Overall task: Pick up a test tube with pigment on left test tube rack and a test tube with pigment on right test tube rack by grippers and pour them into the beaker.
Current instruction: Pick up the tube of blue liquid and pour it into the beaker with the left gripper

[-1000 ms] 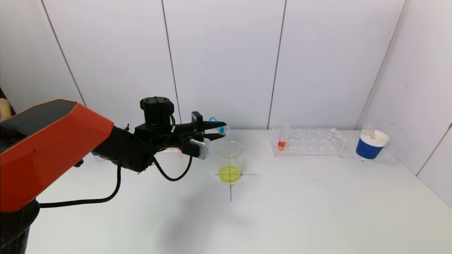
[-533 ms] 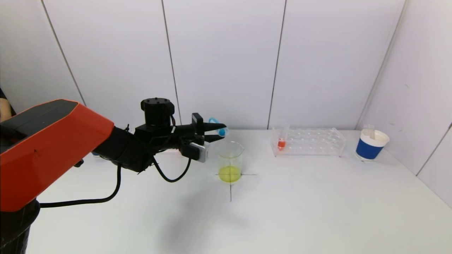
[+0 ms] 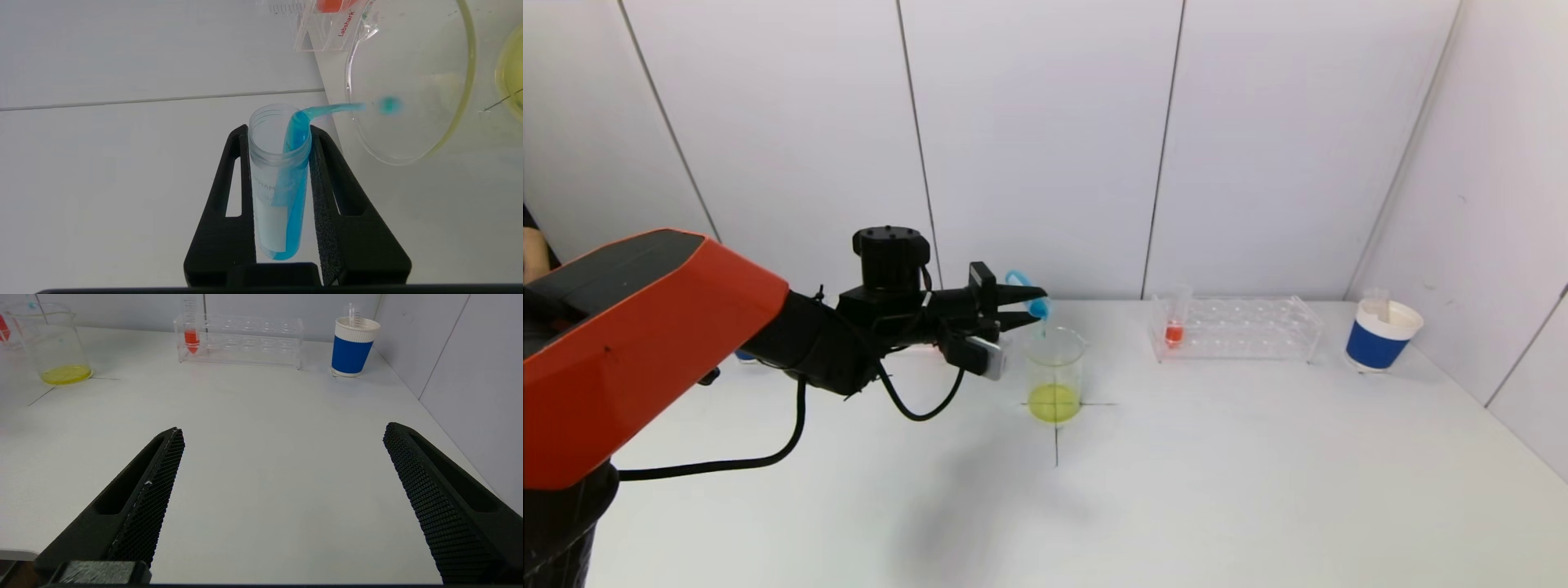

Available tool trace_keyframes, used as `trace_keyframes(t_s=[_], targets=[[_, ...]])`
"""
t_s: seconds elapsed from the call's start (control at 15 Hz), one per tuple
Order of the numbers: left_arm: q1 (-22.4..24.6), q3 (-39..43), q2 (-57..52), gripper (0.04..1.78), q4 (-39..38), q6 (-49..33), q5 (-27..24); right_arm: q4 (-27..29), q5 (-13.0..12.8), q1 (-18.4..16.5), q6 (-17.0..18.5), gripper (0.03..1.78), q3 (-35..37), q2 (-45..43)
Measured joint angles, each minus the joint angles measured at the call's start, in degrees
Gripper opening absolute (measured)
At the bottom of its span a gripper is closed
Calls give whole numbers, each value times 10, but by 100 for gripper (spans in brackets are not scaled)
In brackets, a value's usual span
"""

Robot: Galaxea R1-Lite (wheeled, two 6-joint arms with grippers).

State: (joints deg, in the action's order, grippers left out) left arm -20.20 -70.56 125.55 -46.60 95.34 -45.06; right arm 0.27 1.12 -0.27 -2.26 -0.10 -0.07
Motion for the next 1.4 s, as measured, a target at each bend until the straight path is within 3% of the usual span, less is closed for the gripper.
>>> trace_keyframes(t_s=[1.4], targets=[[-1, -54, -1, 43, 71, 123, -1, 0, 0, 0, 0, 177, 0, 0]])
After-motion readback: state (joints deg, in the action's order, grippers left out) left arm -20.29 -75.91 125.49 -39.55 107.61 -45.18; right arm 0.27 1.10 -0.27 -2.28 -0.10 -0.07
